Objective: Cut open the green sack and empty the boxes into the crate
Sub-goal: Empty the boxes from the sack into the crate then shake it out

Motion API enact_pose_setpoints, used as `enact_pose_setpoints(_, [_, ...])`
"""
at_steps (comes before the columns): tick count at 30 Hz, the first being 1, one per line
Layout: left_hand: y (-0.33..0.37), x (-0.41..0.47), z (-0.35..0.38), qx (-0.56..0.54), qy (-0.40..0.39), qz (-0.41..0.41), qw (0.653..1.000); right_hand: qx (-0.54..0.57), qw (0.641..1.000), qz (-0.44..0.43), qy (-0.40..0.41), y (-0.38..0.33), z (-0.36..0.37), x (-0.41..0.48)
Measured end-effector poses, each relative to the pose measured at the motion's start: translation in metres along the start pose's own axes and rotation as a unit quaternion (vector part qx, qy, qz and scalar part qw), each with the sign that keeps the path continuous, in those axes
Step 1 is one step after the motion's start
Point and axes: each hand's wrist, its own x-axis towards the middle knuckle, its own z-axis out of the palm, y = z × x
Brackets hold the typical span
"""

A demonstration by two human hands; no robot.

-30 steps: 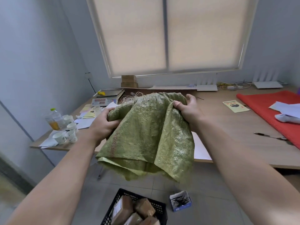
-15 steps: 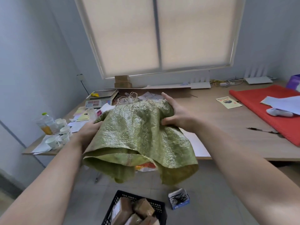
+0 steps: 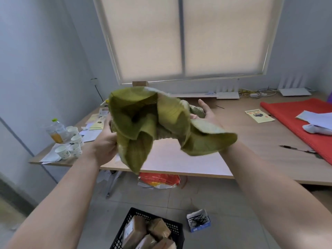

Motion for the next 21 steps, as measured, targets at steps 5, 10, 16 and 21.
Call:
enact_pose_setpoints(5, [0.001, 0.006, -0.006, 0.016, -0.021, 0.036, 0.999, 0.245, 0.964, 0.099, 0.038, 0.017, -0.006, 0.003])
enact_pose_setpoints(10, [0.001, 0.013, -0.006, 0.025, 0.002, 0.006, 1.0, 0.168, 0.985, 0.012, -0.049, 0.025, -0.013, -0.006])
enact_pose_setpoints(16, [-0.005, 0.02, -0.002, 0.0, 0.02, -0.061, 0.998, 0.034, 0.992, 0.031, -0.118, 0.015, -0.006, -0.02])
enact_pose_setpoints(21, [-0.011, 0.019, -0.008, -0.029, 0.013, -0.093, 0.995, -0.256, 0.962, -0.075, -0.061, 0.023, -0.007, -0.026])
